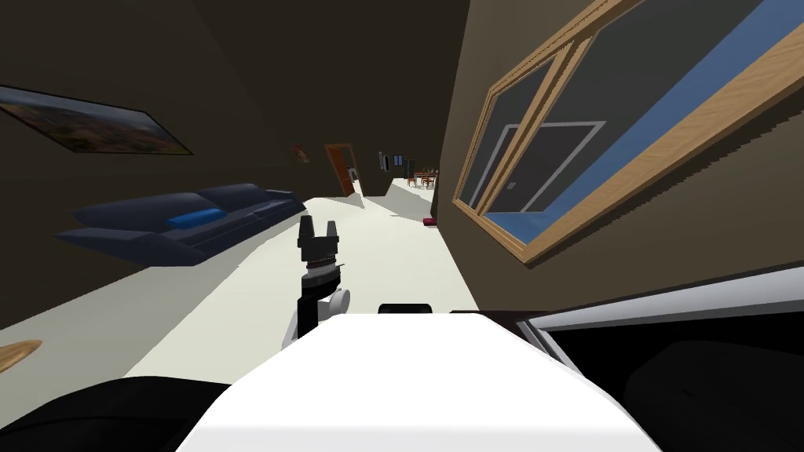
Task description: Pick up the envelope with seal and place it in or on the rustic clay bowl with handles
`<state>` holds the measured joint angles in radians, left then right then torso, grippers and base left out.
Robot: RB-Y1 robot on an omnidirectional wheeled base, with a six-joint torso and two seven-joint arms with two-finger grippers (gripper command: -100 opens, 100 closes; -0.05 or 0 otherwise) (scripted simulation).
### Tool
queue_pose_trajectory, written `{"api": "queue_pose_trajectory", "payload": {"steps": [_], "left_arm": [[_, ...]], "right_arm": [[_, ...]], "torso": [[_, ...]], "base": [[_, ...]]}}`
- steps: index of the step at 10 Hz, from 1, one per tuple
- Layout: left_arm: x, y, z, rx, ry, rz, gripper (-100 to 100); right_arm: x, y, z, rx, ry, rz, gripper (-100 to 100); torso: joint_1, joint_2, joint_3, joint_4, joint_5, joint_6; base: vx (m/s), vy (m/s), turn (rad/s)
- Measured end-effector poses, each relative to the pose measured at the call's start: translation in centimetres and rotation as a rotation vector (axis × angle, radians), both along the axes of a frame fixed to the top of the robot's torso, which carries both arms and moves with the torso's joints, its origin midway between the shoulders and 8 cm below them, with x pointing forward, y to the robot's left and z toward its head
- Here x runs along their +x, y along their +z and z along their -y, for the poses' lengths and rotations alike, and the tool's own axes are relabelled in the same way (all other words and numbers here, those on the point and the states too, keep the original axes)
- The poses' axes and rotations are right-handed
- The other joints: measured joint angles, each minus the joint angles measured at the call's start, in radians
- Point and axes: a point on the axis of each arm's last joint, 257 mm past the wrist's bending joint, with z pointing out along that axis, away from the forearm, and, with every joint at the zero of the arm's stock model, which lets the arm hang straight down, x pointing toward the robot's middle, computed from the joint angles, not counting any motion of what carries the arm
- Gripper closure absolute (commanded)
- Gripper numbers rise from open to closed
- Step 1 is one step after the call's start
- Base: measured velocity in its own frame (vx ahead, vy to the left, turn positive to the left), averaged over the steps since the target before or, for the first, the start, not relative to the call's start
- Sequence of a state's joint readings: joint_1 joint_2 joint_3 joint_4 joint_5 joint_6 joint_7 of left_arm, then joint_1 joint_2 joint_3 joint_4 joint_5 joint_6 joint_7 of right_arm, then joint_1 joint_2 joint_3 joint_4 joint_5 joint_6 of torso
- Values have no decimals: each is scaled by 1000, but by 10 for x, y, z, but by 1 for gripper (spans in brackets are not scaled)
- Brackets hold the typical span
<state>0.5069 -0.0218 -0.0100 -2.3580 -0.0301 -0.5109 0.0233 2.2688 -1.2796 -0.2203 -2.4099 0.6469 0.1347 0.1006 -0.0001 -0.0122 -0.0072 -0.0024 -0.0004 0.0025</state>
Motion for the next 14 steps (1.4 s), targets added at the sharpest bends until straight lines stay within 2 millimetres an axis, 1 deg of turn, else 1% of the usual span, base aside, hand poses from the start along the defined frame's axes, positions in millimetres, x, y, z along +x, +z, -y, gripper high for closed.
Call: {"api": "queue_pose_trajectory", "payload": {"steps": [1,3,8,14], "left_arm": [[0,0,0,0,0,0,0],[0,0,0,0,0,0,0],[0,0,0,0,0,0,0],[0,0,0,0,0,0,0]], "right_arm": [[-9,2,-7,4,-11,-3,-100],[-18,9,-15,2,-33,-3,-100],[-33,20,-37,-1,-89,8,-100],[-34,21,-37,-5,-96,10,-100]], "torso": [[0,0,0,0,0,0],[3,1,0,0,1,0],[3,1,1,0,1,0],[1,0,0,0,0,0]], "base": [[-5,9,23],[-18,18,59],[-14,14,47],[1,-1,-2]]}}
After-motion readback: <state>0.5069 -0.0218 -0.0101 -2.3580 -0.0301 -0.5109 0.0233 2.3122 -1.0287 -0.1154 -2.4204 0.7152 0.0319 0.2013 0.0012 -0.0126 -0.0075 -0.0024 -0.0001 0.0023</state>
